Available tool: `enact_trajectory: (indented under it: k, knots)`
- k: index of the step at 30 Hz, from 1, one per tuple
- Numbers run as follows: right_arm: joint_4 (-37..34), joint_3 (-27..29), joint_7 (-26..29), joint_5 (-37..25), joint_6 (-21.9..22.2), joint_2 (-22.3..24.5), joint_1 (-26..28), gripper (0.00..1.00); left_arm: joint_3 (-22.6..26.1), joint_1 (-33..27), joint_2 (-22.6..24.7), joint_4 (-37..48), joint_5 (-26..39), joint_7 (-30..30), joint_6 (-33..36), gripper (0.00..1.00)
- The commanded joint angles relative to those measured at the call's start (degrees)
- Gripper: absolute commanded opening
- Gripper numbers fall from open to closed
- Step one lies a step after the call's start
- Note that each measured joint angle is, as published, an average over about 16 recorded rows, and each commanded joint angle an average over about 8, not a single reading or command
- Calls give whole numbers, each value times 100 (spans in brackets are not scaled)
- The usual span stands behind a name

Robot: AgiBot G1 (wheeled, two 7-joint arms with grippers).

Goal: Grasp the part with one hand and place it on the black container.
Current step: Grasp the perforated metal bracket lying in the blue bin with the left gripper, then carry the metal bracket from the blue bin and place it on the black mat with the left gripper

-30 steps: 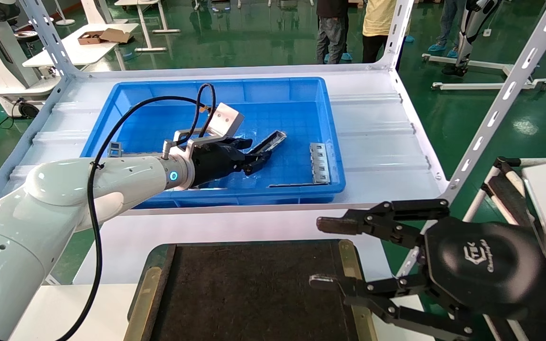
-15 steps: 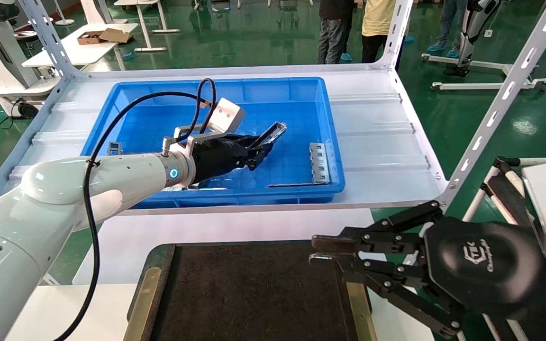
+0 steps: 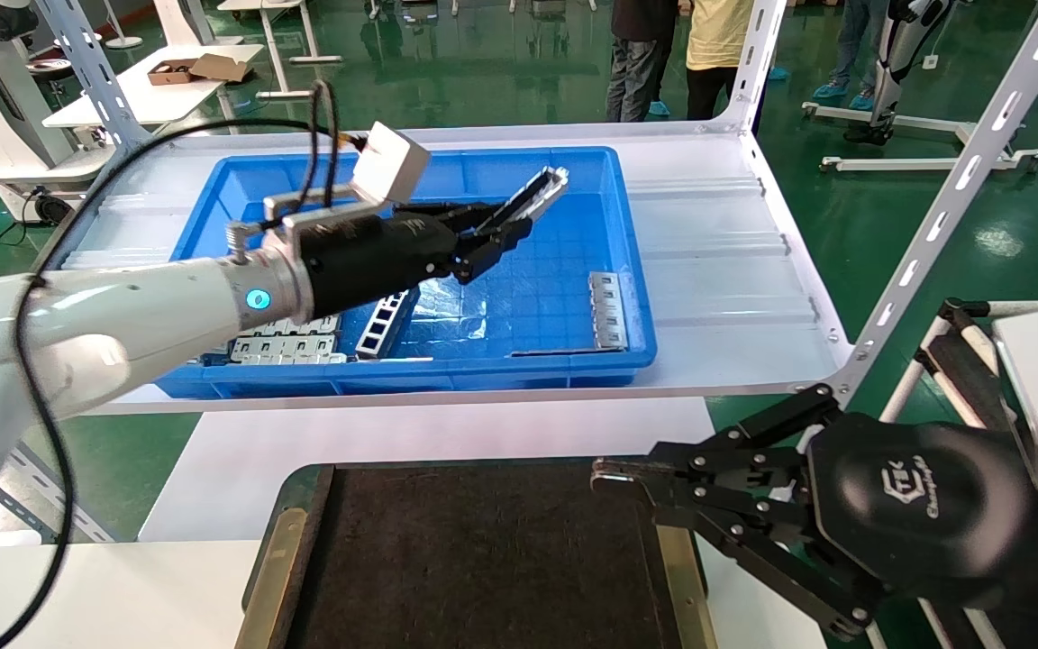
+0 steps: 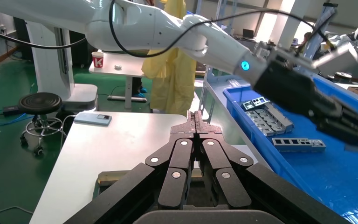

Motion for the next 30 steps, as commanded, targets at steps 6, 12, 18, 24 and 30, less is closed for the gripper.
enact_trajectory:
  k: [6, 12, 18, 24, 30]
  knots:
    - [0, -3, -1, 2, 1, 1, 1, 0, -182, 311, -674, -1134, -370, -152, 661, 0]
    - [0, -5, -2, 3, 2, 2, 1, 0, -202, 777, -1308, -2373, -527, -608, 811, 0]
    - [0, -7, -3, 5, 3, 3, 2, 0, -198, 1416, -1962, -3650, -675, -1089, 737, 0]
    - [0, -9, -5, 6, 4, 4, 2, 0, -86, 2106, -2424, -4520, -693, -1481, 481, 0]
    - [0, -11, -6, 8, 5, 5, 2, 0, 93, 2787, -2614, -4791, -671, -1660, 228, 0]
